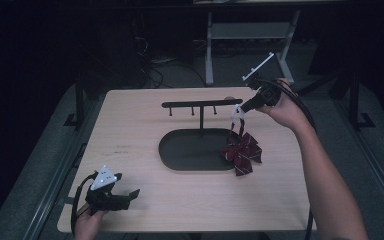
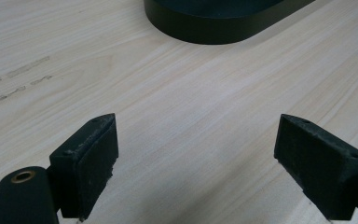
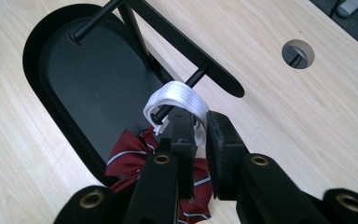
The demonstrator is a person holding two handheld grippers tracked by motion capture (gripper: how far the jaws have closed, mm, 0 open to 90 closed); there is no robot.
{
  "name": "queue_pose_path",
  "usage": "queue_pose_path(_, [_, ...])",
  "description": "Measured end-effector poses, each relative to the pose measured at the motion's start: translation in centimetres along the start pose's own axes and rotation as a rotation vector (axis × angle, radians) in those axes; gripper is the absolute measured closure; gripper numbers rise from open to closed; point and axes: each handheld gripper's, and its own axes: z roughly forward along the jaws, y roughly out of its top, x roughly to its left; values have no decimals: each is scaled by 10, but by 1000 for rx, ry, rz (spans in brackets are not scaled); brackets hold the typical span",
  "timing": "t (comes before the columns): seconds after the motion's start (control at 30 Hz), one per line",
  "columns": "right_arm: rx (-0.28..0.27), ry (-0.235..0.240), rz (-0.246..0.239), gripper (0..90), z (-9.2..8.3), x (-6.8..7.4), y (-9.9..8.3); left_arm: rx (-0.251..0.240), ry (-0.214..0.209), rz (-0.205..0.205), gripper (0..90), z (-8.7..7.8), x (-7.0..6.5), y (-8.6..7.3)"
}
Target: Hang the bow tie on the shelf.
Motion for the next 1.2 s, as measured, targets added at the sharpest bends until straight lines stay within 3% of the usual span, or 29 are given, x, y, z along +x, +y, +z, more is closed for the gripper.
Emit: queue_pose_path(1.2, [-28, 37, 8, 743, -3, 2, -17, 5, -1, 2, 135, 0, -1, 0])
